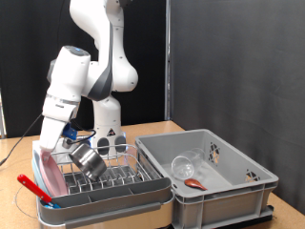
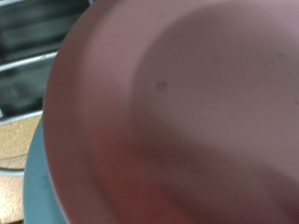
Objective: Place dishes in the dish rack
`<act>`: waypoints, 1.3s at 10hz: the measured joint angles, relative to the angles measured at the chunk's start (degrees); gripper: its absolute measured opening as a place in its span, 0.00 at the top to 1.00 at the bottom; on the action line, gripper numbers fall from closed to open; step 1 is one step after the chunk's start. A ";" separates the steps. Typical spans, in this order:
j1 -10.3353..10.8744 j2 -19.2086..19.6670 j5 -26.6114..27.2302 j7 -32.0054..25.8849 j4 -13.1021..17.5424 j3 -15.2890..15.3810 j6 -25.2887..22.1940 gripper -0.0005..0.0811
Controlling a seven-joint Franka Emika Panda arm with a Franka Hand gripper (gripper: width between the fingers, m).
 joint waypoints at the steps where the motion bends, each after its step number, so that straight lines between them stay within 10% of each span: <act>1: 0.36 0.00 3.48 -2.93 0.04 0.00 0.09 0.01; 7: 2.40 -0.15 14.73 -9.16 0.52 0.41 -1.18 0.01; 13: 11.33 -6.54 31.05 -19.84 -1.81 2.51 -10.88 0.01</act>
